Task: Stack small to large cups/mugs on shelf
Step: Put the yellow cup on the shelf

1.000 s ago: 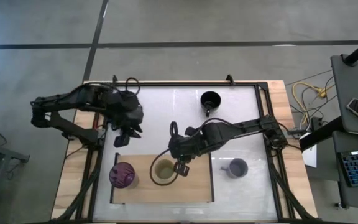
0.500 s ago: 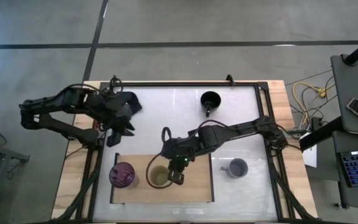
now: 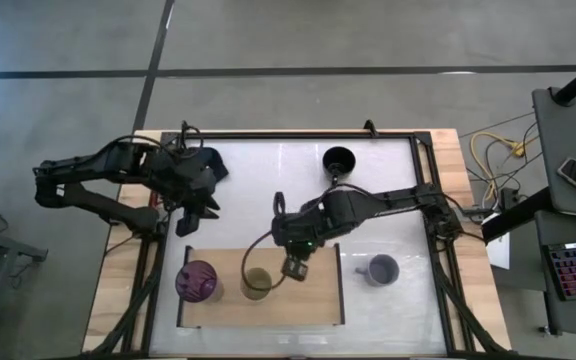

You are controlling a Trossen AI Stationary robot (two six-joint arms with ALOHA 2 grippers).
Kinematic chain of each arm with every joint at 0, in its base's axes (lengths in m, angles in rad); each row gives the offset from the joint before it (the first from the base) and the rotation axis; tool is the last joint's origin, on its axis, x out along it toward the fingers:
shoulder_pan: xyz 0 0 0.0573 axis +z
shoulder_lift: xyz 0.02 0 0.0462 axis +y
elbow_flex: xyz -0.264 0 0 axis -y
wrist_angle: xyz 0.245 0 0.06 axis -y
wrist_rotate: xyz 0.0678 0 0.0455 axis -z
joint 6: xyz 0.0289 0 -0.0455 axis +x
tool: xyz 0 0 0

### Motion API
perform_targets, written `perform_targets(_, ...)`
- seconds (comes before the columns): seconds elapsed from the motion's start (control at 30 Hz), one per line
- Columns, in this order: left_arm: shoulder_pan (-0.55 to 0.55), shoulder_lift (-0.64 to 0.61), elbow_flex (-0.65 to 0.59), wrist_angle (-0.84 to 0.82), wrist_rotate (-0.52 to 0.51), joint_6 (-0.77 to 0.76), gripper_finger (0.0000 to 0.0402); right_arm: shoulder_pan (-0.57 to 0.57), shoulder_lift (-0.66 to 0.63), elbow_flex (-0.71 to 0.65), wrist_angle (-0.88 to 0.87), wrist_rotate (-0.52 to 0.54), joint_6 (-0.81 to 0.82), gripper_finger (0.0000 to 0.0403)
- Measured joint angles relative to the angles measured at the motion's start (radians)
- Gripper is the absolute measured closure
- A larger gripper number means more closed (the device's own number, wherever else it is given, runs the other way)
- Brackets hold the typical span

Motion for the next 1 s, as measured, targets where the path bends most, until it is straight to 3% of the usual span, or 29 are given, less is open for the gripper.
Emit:
perform_targets(0.23, 0.000, -0.009, 0.005, 0.001, 0.000, -0.002, 0.0307, 0.057, -0.001, 0.002, 0.122, -0.171, -0.020, 0.0394)
perform_targets(1.0, 0.000, -0.009, 0.006, 0.001, 0.000, -0.024, 0.0307, 0.047, 0.062, -0.002, 0.351, -0.129, -0.015, 0.0394)
